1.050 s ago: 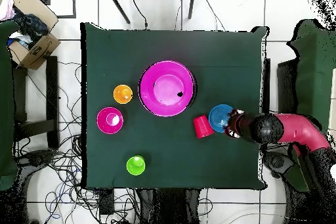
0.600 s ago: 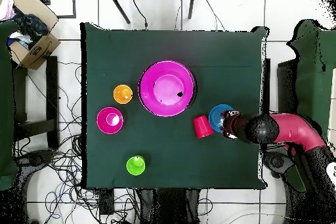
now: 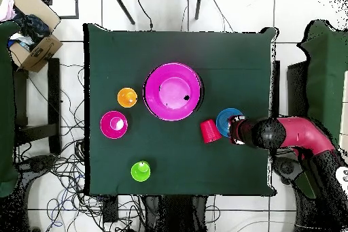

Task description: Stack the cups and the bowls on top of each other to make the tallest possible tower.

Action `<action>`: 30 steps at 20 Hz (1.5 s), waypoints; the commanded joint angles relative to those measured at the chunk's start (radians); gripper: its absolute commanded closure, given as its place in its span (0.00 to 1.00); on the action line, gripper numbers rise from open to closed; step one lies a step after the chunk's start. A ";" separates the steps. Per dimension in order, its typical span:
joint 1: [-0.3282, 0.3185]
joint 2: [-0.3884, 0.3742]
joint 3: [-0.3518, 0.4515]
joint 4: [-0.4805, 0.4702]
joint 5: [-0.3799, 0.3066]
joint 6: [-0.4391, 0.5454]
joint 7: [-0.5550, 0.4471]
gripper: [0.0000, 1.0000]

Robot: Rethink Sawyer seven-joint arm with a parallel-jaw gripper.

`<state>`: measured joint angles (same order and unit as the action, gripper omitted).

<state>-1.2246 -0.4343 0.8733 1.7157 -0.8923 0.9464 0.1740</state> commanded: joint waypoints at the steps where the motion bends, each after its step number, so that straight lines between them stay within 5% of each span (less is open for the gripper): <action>1: 0.056 -0.003 -0.091 -0.022 -0.059 0.076 -0.129 0.00; 17: 0.050 0.019 -0.147 -0.046 -0.083 0.042 -0.118 0.00; 30: 0.034 0.073 -0.111 -0.027 -0.070 -0.083 -0.071 0.00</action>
<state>-1.2245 -0.4188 0.7905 1.7155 -0.9060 0.9460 0.1740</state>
